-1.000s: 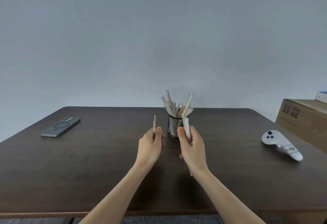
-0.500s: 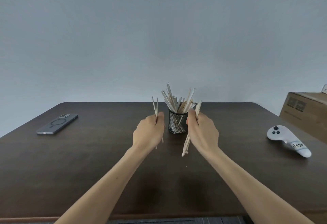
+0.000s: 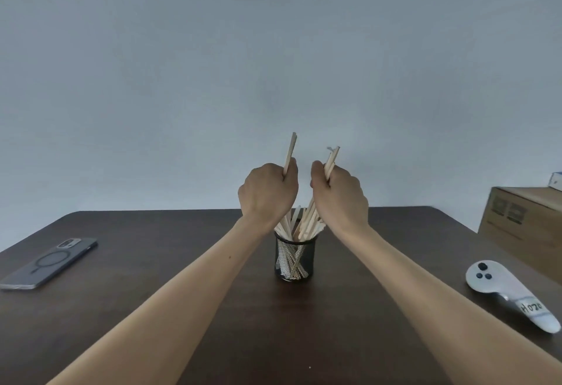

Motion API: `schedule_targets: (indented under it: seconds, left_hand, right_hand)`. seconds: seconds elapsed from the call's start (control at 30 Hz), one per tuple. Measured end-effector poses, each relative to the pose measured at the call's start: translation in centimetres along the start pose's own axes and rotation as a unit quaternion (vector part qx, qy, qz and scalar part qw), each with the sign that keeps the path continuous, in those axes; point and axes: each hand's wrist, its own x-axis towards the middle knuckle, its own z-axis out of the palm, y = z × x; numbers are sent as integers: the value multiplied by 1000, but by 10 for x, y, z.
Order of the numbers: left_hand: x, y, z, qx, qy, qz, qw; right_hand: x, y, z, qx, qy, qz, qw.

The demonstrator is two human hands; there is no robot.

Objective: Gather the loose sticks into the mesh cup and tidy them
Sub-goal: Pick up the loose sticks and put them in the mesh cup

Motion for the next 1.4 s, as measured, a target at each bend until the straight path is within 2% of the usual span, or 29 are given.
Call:
schedule_targets:
  seconds: [0.27, 0.63, 0.8, 1.0, 1.1, 1.23, 1.4]
  left_hand:
    - [23, -5, 29, -38, -1, 4, 999]
    - [41, -16, 25, 41, -104, -29, 993]
    - [37, -21, 26, 47, -111, -23, 992]
    - [38, -27, 24, 96, -155, -41, 982]
    - [42, -28, 20, 116, -115, -45, 986]
    - [38, -26, 12, 147, -35, -9, 988]
    - [35, -31, 10, 122, -13, -13, 992]
  right_hand:
    - [20, 10, 15, -51, -10, -31, 998]
    - [23, 15, 16, -115, -22, -41, 992]
    - [24, 18, 23, -136, -58, -37, 988]
    - [27, 18, 20, -169, -65, -29, 983]
    - [29, 18, 20, -168, -63, -26, 983]
    - [30, 19, 24, -153, -77, -4, 985]
    - [27, 19, 22, -196, -56, -31, 979]
